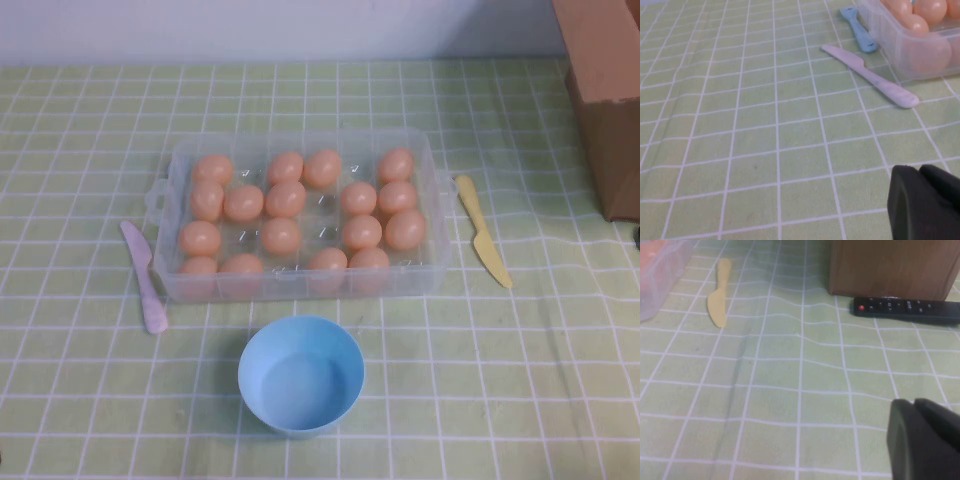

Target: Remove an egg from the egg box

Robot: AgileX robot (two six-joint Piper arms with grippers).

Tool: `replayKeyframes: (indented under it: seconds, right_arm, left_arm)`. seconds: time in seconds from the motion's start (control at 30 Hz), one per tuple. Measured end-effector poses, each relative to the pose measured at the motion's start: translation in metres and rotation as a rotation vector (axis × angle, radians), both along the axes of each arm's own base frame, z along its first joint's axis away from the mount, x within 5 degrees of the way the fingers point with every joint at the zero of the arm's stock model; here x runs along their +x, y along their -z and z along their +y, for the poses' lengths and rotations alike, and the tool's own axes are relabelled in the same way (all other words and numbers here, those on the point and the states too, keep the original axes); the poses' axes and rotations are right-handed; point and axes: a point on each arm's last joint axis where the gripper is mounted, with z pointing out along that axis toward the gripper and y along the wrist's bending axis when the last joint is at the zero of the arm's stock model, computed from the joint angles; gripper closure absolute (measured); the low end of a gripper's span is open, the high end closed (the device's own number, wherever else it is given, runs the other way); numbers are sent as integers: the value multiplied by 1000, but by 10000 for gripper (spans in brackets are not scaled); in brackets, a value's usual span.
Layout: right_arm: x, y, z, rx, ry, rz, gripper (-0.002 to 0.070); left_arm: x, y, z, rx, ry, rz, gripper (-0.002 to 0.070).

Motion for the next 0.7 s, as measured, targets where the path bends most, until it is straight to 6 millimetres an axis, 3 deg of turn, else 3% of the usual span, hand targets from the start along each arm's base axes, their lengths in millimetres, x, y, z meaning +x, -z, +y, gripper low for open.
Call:
replayKeyframes:
  seconds: [0.7]
  right_arm:
    - [0, 0, 0, 0, 0, 0, 694]
  left_arm:
    - [1, -2, 0, 0, 0, -20, 679]
